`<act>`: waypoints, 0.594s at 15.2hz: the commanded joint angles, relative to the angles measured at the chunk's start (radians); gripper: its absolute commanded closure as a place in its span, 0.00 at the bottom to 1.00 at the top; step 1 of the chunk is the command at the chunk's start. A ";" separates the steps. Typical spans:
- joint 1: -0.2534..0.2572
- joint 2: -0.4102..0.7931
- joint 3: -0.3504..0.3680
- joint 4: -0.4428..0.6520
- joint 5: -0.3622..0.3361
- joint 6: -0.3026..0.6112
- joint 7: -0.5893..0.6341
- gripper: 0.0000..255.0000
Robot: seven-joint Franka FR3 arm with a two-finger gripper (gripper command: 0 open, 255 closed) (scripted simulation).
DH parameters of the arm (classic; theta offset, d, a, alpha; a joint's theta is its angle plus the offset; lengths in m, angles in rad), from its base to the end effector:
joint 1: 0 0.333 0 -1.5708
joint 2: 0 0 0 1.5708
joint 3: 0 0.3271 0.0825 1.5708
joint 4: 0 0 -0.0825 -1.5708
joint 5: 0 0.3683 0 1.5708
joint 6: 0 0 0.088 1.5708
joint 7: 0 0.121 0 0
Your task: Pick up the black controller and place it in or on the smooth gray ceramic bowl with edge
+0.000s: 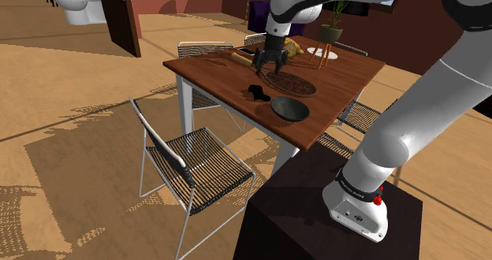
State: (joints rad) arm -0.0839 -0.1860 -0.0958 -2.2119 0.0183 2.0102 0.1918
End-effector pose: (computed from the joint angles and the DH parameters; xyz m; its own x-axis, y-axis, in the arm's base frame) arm 0.4662 -0.0848 0.4592 0.9294 -0.3683 -0.0229 -0.3689 -0.9290 -0.0303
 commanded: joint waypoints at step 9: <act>-0.049 0.354 -0.049 0.221 0.044 0.120 -0.003 0.00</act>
State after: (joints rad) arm -0.1251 0.1313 -0.1389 -2.0156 0.0559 2.1191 0.1931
